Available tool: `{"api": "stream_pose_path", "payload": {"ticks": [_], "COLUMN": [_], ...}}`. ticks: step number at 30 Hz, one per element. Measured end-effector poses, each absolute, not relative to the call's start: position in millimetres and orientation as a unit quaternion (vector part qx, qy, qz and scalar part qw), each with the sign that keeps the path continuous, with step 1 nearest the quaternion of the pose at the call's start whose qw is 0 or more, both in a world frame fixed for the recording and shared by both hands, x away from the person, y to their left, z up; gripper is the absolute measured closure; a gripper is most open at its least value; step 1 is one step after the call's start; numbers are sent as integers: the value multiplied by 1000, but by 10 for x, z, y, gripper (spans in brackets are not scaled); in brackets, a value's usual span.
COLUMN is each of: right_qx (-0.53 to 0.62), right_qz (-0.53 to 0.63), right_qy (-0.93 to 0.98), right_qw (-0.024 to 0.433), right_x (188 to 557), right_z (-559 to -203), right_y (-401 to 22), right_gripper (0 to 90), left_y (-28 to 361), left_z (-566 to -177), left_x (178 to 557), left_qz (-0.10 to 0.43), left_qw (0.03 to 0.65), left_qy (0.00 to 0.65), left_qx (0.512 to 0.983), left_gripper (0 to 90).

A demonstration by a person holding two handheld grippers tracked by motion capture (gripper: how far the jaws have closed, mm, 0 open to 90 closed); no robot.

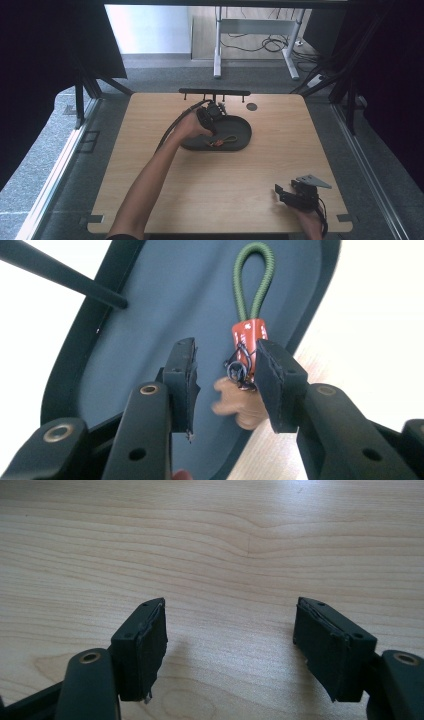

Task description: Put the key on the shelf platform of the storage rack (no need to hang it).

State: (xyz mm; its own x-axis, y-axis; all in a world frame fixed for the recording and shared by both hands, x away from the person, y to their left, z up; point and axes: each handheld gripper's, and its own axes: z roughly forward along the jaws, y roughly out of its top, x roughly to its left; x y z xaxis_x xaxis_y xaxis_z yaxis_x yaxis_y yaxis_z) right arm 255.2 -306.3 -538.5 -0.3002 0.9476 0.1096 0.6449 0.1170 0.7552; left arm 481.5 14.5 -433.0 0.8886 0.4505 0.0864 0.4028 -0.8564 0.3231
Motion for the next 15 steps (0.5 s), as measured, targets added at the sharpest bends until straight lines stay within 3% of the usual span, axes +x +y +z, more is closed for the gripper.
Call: {"api": "stream_pose_path", "payload": {"ticks": [15], "right_qx": [553], "right_qz": [366], "right_qy": [719], "right_qw": [207], "right_x": [2553], "right_z": [-5386], "right_y": [-3063], "right_gripper": [296], "left_y": [194], "left_z": [-4053], "left_x": [4565], "left_qz": [87], "left_qw": [180], "left_qy": [208], "left_qx": [958], "left_gripper": [561]}}
